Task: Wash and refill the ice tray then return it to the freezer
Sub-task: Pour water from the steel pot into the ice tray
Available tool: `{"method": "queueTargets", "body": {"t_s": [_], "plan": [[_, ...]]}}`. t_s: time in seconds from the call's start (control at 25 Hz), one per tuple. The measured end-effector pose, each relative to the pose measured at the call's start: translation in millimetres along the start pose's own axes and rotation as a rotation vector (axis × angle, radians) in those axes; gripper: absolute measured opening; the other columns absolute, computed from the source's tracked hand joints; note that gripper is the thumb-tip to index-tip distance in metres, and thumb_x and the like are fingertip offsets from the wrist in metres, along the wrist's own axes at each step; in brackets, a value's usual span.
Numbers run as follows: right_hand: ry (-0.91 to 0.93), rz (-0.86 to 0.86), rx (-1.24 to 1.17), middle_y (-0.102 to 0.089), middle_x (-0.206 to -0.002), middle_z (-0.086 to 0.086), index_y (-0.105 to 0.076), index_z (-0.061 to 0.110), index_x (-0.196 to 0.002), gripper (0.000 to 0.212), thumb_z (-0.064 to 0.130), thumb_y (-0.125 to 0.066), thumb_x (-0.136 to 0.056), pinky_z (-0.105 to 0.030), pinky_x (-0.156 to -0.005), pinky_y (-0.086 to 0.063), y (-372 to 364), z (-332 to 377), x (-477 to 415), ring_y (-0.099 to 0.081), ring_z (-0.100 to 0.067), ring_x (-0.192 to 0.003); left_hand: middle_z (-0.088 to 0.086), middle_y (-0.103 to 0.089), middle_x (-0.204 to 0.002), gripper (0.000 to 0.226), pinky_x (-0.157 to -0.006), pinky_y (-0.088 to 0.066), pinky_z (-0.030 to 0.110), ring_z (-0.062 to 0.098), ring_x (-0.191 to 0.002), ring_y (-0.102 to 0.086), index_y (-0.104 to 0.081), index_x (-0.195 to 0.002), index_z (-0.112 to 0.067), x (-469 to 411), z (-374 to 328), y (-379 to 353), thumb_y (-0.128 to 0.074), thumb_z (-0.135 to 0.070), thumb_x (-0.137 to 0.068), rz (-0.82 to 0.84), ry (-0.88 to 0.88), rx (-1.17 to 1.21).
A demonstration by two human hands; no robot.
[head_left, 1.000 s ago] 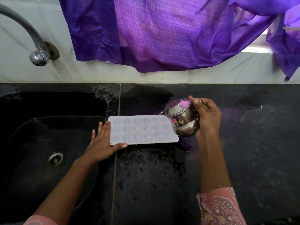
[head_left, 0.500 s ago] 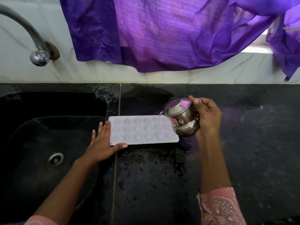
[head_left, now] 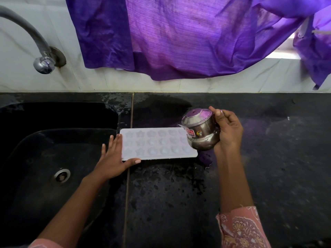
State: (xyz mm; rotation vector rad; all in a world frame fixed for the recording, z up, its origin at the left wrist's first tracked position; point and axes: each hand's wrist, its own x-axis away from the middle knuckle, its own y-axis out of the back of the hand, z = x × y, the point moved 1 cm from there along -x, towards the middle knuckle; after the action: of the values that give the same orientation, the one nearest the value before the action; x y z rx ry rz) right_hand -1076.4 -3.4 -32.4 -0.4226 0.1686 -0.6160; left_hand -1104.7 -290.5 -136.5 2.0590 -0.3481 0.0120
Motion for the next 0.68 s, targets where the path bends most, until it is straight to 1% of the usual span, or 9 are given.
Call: {"method": "queueTargets", "body": {"t_s": [0.12, 0.24, 0.32, 0.4, 0.52, 0.6, 0.68], "plan": [[-0.011, 0.007, -0.017, -0.071, -0.072, 0.002, -0.062, 0.016, -0.067, 0.041, 0.038, -0.079, -0.037, -0.022, -0.067, -0.054, -1.6, -1.8, 1.1, -0.065, -0.011, -0.071, 0.0, 0.014, -0.157, 0.133, -0.113, 0.016, 0.039, 0.005, -0.135, 0.025, 0.013, -0.148, -0.013, 0.1, -0.3, -0.4, -0.025, -0.089, -0.045, 0.003, 0.004, -0.005], [-0.022, 0.012, -0.009, -0.07, -0.076, -0.002, -0.063, 0.017, -0.067, 0.038, 0.037, -0.079, -0.039, -0.025, -0.071, -0.055, -4.2, -3.6, 1.7, -0.065, -0.013, -0.074, 0.0, 0.014, -0.157, 0.133, -0.113, 0.016, 0.039, 0.008, -0.138, 0.024, 0.013, -0.148, -0.013, 0.5, -0.7, -0.6, -0.025, -0.089, -0.045, 0.004, 0.003, -0.001], [-0.03, 0.023, -0.003, -0.07, -0.075, -0.001, -0.061, 0.014, -0.069, 0.035, 0.032, -0.078, -0.045, -0.027, -0.074, -0.055, -5.4, -4.6, 2.0, -0.066, -0.013, -0.073, 0.0, 0.014, -0.157, 0.133, -0.113, 0.016, 0.039, 0.009, -0.139, 0.024, 0.013, -0.148, -0.013, 0.5, -0.8, -0.7, -0.025, -0.089, -0.045, 0.004, 0.004, -0.001], [-0.026, 0.028, -0.005, -0.071, -0.072, 0.002, -0.061, 0.014, -0.07, 0.027, 0.027, -0.076, -0.051, -0.027, -0.074, -0.055, -6.1, -5.1, 2.0, -0.067, -0.011, -0.071, 0.0, 0.014, -0.158, 0.134, -0.113, 0.016, 0.039, 0.009, -0.139, 0.023, 0.013, -0.148, -0.013, 0.2, -1.0, -0.8, -0.025, -0.088, -0.044, -0.003, 0.003, -0.004], [-0.021, 0.029, -0.004, -0.071, -0.071, 0.001, -0.062, 0.017, -0.066, 0.027, 0.029, -0.078, -0.048, -0.027, -0.074, -0.055, -6.3, -4.6, 1.8, -0.066, -0.012, -0.073, 0.001, 0.013, -0.158, 0.134, -0.113, 0.015, 0.039, 0.007, -0.137, 0.023, 0.013, -0.148, -0.012, 0.0, -0.8, -1.1, -0.025, -0.088, -0.044, -0.009, 0.002, -0.003], [-0.025, 0.026, 0.016, -0.071, -0.073, 0.001, -0.063, 0.019, -0.065, 0.022, 0.027, -0.077, -0.051, -0.029, -0.076, -0.054, -6.7, -4.5, 2.0, -0.066, -0.014, -0.075, 0.001, 0.013, -0.158, 0.134, -0.113, 0.016, 0.039, 0.006, -0.136, 0.024, 0.013, -0.148, -0.012, 0.3, -0.7, -1.2, -0.025, -0.088, -0.044, -0.006, -0.001, -0.001], [-0.025, 0.034, 0.032, -0.071, -0.072, 0.002, -0.062, 0.017, -0.068, 0.019, 0.023, -0.075, -0.055, -0.028, -0.077, -0.054, -7.5, -4.0, 2.6, -0.066, -0.013, -0.075, 0.001, 0.013, -0.158, 0.133, -0.113, 0.015, 0.039, 0.008, -0.138, 0.024, 0.013, -0.148, -0.013, 0.5, -0.9, -1.1, -0.025, -0.088, -0.045, -0.008, -0.003, 0.0]]}}
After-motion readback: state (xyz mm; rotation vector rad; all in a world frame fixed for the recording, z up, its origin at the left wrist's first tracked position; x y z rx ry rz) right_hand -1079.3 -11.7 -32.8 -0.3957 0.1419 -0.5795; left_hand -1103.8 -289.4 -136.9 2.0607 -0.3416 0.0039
